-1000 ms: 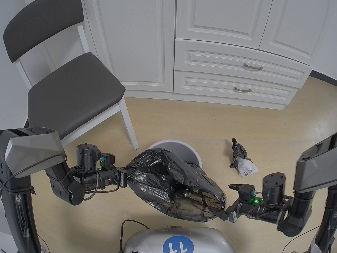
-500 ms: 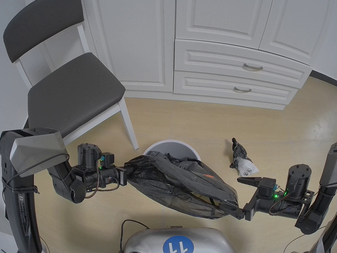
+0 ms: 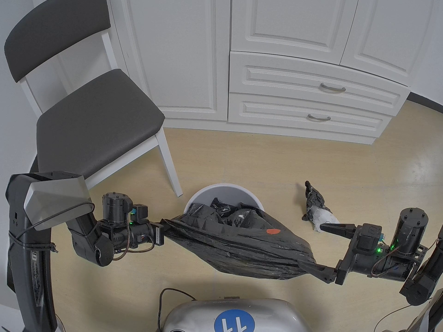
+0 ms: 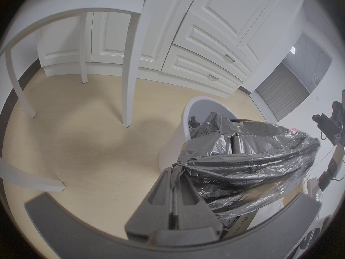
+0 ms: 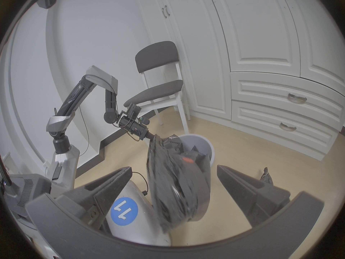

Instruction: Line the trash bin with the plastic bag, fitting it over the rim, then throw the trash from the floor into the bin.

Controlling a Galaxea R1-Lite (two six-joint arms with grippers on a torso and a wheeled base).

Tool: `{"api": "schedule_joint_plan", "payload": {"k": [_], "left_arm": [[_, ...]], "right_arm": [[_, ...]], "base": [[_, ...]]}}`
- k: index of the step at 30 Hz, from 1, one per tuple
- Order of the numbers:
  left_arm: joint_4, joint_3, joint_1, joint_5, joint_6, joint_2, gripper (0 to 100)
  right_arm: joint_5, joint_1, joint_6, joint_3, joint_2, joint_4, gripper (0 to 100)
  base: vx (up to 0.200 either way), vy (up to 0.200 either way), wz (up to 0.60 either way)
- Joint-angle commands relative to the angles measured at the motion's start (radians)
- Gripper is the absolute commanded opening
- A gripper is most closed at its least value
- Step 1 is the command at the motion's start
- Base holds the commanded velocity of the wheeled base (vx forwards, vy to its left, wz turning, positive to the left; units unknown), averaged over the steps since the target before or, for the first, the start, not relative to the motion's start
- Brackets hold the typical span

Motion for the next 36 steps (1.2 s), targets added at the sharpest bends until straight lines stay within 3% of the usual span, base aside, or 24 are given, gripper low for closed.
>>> {"api": "schedule_joint_plan", "payload": {"k": [1, 7, 10, 11, 12, 14, 15, 16, 20, 22, 31, 36], "left_arm": [[0.0, -0.001, 0.0, 0.0, 0.0, 0.007, 0], [-0.001, 0.034, -0.041, 0.0, -0.003, -0.081, 0], [0.0, 0.079, -0.077, 0.003, -0.003, -0.167, 0], [0.0, 0.079, -0.077, 0.003, -0.003, -0.167, 0], [0.02, 0.107, -0.11, 0.03, -0.002, -0.248, 0], [0.02, 0.107, -0.11, 0.03, -0.002, -0.248, 0], [0.169, 0.111, -0.152, 0.083, 0.002, -0.381, 0], [0.24, 0.107, -0.158, 0.093, 0.003, -0.421, 0], [0.441, 0.045, -0.152, 0.098, 0.006, -0.472, 0], [0.47, 0.028, -0.136, 0.098, 0.006, -0.461, 0], [0.474, 0.021, -0.123, 0.098, 0.009, -0.432, 0], [0.438, -0.005, -0.067, 0.096, 0.031, -0.288, 0]], "right_arm": [[0.001, 0.0, 0.02, -0.004, -0.043, -0.018, 100], [-0.016, 0.059, 0.02, -0.033, 0.035, -0.018, 100], [-0.1, 0.095, 0.017, -0.058, 0.099, -0.018, 100], [-0.1, 0.095, 0.017, -0.058, 0.099, -0.018, 100], [-0.194, 0.131, 0.02, -0.079, 0.136, -0.018, 100], [-0.202, 0.134, 0.02, -0.081, 0.139, -0.018, 100], [-0.334, 0.177, 0.023, -0.113, 0.182, -0.018, 100], [-0.358, 0.184, 0.025, -0.116, 0.19, -0.018, 100], [-0.37, 0.198, 0.023, -0.118, 0.217, -0.018, 100], [-0.372, 0.2, 0.02, -0.118, 0.23, -0.018, 100], [-0.377, 0.22, 0.022, -0.129, 0.277, -0.018, 100], [-0.38, 0.253, 0.039, -0.141, 0.317, -0.018, 100]], "base": [[0.0, 0.0, 0.0], [0.0, 0.0, 0.0], [0.0, 0.0, 0.0], [0.0, 0.0, 0.0], [0.0, 0.0, 0.0], [0.0, 0.0, 0.0], [0.0, 0.0, 0.0], [0.0, 0.0, 0.0], [0.0, 0.0, 0.0], [0.0, 0.0, 0.0], [0.0, 0.0, 0.0], [0.0, 0.0, 0.0]]}}
